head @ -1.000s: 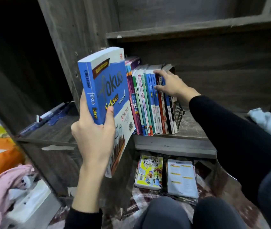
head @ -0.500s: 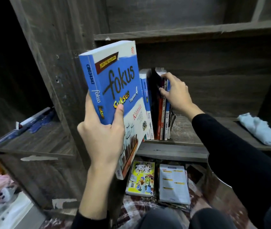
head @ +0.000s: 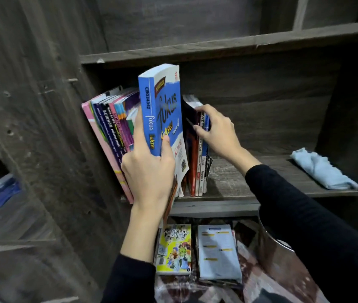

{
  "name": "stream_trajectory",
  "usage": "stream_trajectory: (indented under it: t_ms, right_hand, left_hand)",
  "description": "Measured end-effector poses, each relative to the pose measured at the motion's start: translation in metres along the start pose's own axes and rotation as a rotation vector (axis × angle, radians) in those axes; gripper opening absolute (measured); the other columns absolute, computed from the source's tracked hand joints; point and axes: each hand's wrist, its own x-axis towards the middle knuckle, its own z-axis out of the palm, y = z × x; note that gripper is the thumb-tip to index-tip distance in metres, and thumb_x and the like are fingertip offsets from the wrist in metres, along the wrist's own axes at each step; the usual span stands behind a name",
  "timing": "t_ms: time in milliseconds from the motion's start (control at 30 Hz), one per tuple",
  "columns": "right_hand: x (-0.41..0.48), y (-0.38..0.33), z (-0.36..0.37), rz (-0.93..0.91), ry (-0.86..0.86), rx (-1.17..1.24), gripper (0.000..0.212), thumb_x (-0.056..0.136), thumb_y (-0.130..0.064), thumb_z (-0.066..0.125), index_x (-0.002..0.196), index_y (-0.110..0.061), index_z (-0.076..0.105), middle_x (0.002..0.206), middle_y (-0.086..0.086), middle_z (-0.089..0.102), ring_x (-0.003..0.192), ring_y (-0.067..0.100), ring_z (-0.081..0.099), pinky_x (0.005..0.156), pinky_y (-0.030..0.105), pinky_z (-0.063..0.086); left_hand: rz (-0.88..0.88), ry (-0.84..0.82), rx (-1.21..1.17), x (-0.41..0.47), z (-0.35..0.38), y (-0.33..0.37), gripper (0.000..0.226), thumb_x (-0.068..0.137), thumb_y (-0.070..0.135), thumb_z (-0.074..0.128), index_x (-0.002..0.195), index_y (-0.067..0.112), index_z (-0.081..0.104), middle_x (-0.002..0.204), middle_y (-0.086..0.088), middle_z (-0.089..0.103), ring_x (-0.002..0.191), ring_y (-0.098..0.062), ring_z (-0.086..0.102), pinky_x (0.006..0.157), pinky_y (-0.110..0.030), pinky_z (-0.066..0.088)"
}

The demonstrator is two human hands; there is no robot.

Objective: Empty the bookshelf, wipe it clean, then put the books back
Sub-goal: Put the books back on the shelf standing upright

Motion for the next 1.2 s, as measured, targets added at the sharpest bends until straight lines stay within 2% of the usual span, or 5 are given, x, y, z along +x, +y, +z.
stream_trajectory:
  t_ms: [400,633,833,1000,1200]
  right_hand:
    - [0.004,0.003,0.014,-0.056,0.042,-0.043,0.040,0.086,-0.021,0.061,0.124,-0.021,0.053,0.132,0.002,0.053,0.108,0.028,0.060,0.086,0.045,0.048]
    - [0.015,-0.008,0.030,-0.091,-0.008,-0.078,0.044,0.089,-0.024,0.061,0.131,-0.026,0.050,0.138,0.003,0.050,0.116,0.028,0.056,0.090,0.045,0.045]
    - [0.016,-0.016,0.039,-0.108,0.022,-0.081,0.043,0.089,-0.025,0.063,0.131,-0.028,0.053,0.128,0.001,0.056,0.110,0.027,0.059,0.085,0.042,0.046]
    - [0.005,-0.003,0.033,-0.003,-0.015,0.176,0.065,0.083,-0.022,0.071,0.141,-0.027,0.042,0.138,-0.002,0.053,0.121,0.018,0.054,0.100,0.038,0.044]
    - [-0.055,0.044,0.060,0.304,-0.114,0.443,0.057,0.086,-0.032,0.067,0.138,-0.028,0.044,0.135,-0.007,0.053,0.123,0.011,0.049,0.106,0.049,0.040]
  left_hand:
    - [0.081,-0.055,0.060,-0.046,0.079,-0.056,0.054,0.075,0.012,0.070,0.125,0.000,0.053,0.053,-0.008,0.059,0.038,-0.015,0.048,0.041,-0.024,0.042]
    - [-0.055,0.095,0.159,-0.032,0.113,-0.096,0.049,0.084,0.026,0.061,0.125,0.005,0.047,0.111,-0.018,0.057,0.091,-0.032,0.059,0.066,-0.033,0.048]
    - [-0.072,0.050,0.011,-0.026,0.120,-0.106,0.052,0.094,0.036,0.038,0.126,-0.004,0.045,0.118,-0.024,0.055,0.108,-0.034,0.052,0.087,-0.043,0.045]
    - [-0.040,-0.152,-0.083,-0.065,0.102,-0.121,0.065,0.100,0.047,0.022,0.133,-0.005,0.043,0.126,-0.018,0.049,0.115,-0.005,0.040,0.100,-0.011,0.029]
    - [0.014,-0.270,0.108,-0.097,0.091,-0.140,0.046,0.093,0.015,0.045,0.137,0.006,0.037,0.130,-0.004,0.041,0.099,-0.029,0.063,0.075,-0.036,0.057]
